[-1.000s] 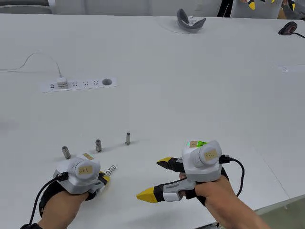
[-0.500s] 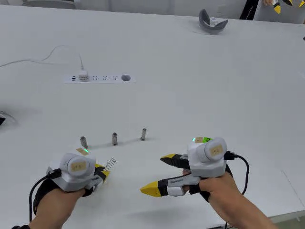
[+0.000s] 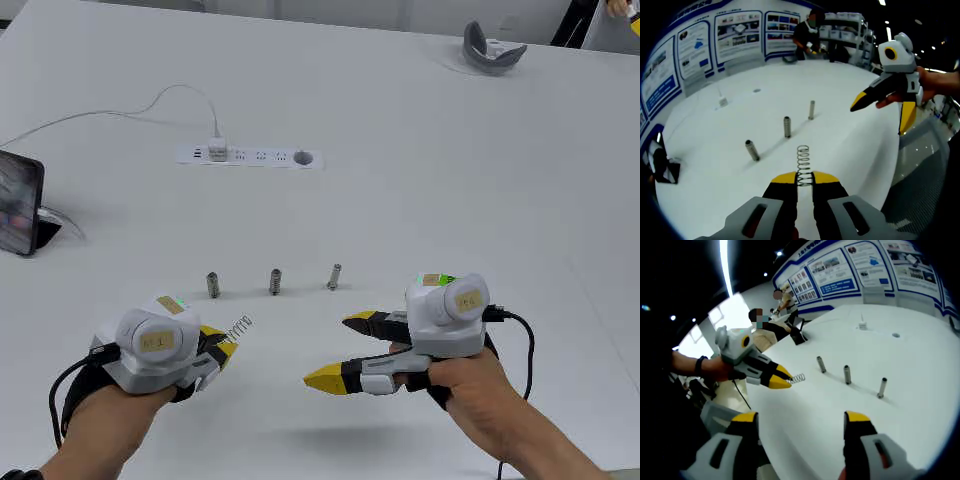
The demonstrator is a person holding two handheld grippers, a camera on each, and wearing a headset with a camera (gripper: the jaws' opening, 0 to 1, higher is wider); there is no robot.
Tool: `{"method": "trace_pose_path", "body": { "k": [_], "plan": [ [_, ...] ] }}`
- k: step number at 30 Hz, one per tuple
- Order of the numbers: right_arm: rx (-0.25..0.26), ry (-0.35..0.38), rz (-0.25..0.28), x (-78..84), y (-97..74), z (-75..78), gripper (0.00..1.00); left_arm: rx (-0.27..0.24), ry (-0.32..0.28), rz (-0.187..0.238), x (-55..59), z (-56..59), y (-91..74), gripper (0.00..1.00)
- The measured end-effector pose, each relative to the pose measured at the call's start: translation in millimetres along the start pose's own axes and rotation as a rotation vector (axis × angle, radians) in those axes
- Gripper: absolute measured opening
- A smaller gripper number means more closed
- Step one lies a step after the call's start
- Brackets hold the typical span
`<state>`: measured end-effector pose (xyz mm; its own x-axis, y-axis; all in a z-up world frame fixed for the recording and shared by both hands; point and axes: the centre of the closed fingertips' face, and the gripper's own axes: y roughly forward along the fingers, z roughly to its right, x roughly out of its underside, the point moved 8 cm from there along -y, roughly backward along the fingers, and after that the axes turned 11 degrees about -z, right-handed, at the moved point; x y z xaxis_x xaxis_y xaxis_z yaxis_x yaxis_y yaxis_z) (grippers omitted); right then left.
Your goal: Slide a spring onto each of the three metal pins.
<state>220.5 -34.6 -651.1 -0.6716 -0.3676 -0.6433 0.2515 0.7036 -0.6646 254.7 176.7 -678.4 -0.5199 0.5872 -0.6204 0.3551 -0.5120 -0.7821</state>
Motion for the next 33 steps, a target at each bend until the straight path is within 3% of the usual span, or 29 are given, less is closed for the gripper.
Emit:
{"method": "trace_pose_path", "body": {
  "k": [10,16,28,33],
  "plan": [
    [-0.058,-0.019,0.03,-19.1,12.8,-4.3,0.62,-0.009,0.026,0.031,-3.6,1.0,-24.0,0.1],
    [-0.096,-0.006,0.051,-27.6,19.2,-8.1,0.59,0.016,0.05,0.051,-8.4,8.4,-33.4,0.1],
    [-0.148,0.006,0.083,-36.8,21.5,-11.3,0.48,0.049,0.105,0.081,-20.9,26.7,-39.7,0.1],
    [-0.191,0.026,0.103,-41.0,20.1,-13.7,0.41,0.065,0.133,0.094,-28.3,35.8,-40.8,0.1]
  ]
}}
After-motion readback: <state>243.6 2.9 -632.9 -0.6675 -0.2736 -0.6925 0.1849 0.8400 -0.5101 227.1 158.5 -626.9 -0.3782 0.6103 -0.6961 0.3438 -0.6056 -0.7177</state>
